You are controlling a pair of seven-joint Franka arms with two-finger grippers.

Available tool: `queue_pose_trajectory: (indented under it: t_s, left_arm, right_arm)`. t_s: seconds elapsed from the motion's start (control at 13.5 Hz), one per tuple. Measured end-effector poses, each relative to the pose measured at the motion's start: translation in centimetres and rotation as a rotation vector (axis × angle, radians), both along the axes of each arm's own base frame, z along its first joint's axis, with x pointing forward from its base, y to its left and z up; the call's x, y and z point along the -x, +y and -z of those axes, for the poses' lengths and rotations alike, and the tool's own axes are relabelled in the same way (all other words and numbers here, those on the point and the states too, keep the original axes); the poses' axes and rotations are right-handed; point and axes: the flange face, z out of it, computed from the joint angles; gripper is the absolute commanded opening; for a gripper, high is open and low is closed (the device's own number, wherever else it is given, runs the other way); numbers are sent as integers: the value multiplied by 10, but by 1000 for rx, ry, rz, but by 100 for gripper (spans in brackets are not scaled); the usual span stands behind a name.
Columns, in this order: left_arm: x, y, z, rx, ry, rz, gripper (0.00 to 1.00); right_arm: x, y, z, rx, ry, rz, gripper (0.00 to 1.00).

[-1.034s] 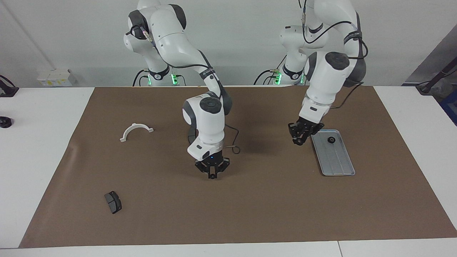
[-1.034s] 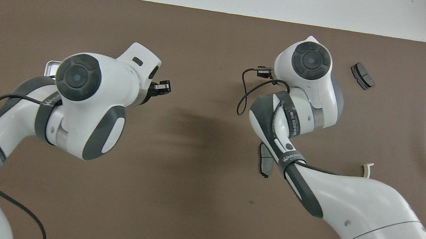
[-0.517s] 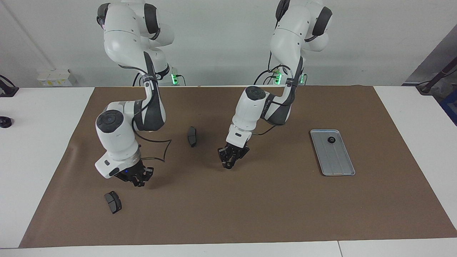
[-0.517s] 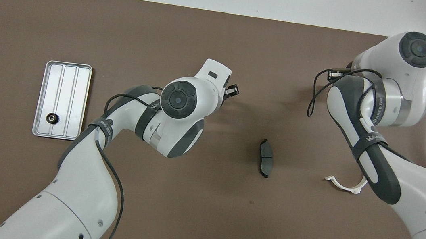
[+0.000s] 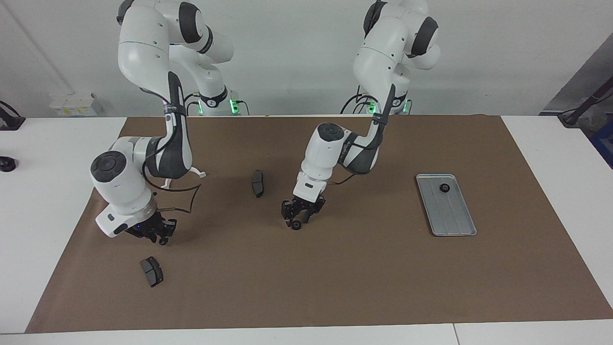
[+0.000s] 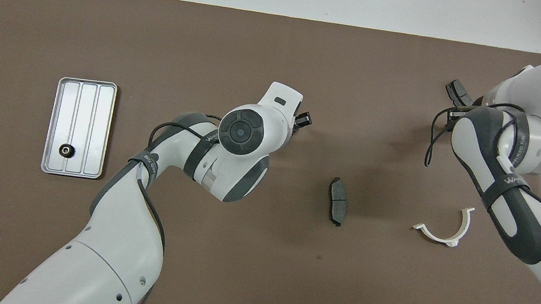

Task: Place bearing gear from tray to pile

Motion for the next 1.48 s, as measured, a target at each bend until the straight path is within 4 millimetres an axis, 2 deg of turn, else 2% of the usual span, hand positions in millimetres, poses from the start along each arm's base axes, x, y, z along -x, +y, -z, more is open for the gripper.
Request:
queue_pose_trajectory:
  t_s: [0.15, 0.3, 0.37, 0.44, 0.52, 0.59, 0.74, 0.89, 1.03, 1.18, 1.33, 1.4, 1.48]
  left_arm:
    - [-19, 45, -55, -45, 52, -56, 100]
    - [-32, 116, -110, -94, 116, -124, 100]
    - [-37, 152, -126, -122, 147, -129, 100]
    - [-41, 188, -133, -150, 175, -113, 100]
    - [-45, 226, -133, -177, 206, -82, 100]
    - [-49, 266, -124, -197, 234, -51, 100]
    - [-46, 336, -94, -217, 283, -3, 100]
    - [-32, 391, -62, -222, 289, 35, 100]
    - [-11, 423, -37, -227, 271, 58, 100]
    - [6, 446, -25, -231, 266, 82, 100]
    - [16, 462, -18, -238, 219, 78, 100]
    - [20, 465, -12, -242, 193, 73, 100]
    - [25, 466, -5, -245, 181, 72, 93]
  right_arm:
    - [0, 8, -1, -3, -1, -6, 77]
    - [-1, 16, -4, -8, -10, 2, 77]
    - [-1, 27, -8, -16, -21, 7, 77]
    - [-3, 44, -12, -28, -37, 15, 77]
    - [-4, 70, -17, -43, -60, 25, 77]
    - [-4, 104, -21, -60, -93, 33, 77]
    - [2, 181, -28, -95, -154, 37, 77]
    - [19, 256, -31, -126, -177, 21, 77]
    - [37, 308, -32, -146, -185, 2, 78]
    - [52, 345, -32, -170, -201, 2, 79]
    - [65, 371, -16, -169, -203, -9, 79]
    - [68, 378, -3, -154, -203, -19, 79]
    - [70, 379, 10, -136, -198, -23, 78]
